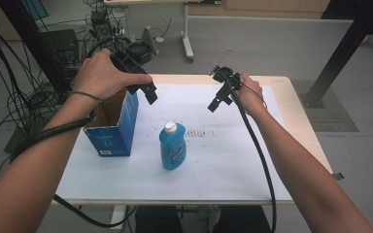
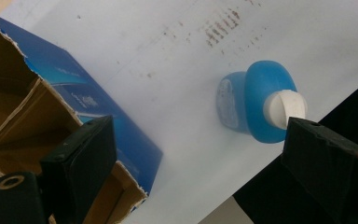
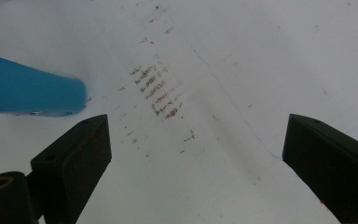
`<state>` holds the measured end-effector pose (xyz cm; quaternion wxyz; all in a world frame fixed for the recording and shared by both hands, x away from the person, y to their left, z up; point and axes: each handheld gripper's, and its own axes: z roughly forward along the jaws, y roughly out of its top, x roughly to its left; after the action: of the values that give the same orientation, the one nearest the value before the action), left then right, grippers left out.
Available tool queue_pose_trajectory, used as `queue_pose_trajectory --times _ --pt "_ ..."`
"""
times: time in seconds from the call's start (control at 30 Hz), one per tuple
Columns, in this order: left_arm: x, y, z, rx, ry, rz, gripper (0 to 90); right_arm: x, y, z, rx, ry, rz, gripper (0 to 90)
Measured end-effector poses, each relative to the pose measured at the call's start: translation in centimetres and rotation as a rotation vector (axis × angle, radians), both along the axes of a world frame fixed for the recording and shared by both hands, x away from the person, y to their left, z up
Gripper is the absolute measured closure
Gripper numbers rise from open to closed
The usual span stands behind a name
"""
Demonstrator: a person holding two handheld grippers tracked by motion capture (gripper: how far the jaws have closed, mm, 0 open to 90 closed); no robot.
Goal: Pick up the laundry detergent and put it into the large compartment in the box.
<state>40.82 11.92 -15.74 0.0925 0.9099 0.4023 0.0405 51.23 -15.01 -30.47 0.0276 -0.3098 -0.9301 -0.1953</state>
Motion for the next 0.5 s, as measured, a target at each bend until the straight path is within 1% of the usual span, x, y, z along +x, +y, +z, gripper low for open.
queue_pose_trajectory --times 0.23,0.43,0.5 --pt "0.02 0.02 0.09 -0.007 -0.004 0.003 10.5 0.02 0.12 0.08 -0.008 -0.003 0.004 7.4" --pt "0.1 -0.05 0.05 -0.008 0.001 -0.003 10.5 -0.03 0.16 0.11 -0.002 -0.005 0.001 7.2" --pt "0.07 0.02 0.06 -0.008 -0.004 -0.001 10.5 -0.03 0.16 0.11 -0.001 -0.005 0.001 7.1"
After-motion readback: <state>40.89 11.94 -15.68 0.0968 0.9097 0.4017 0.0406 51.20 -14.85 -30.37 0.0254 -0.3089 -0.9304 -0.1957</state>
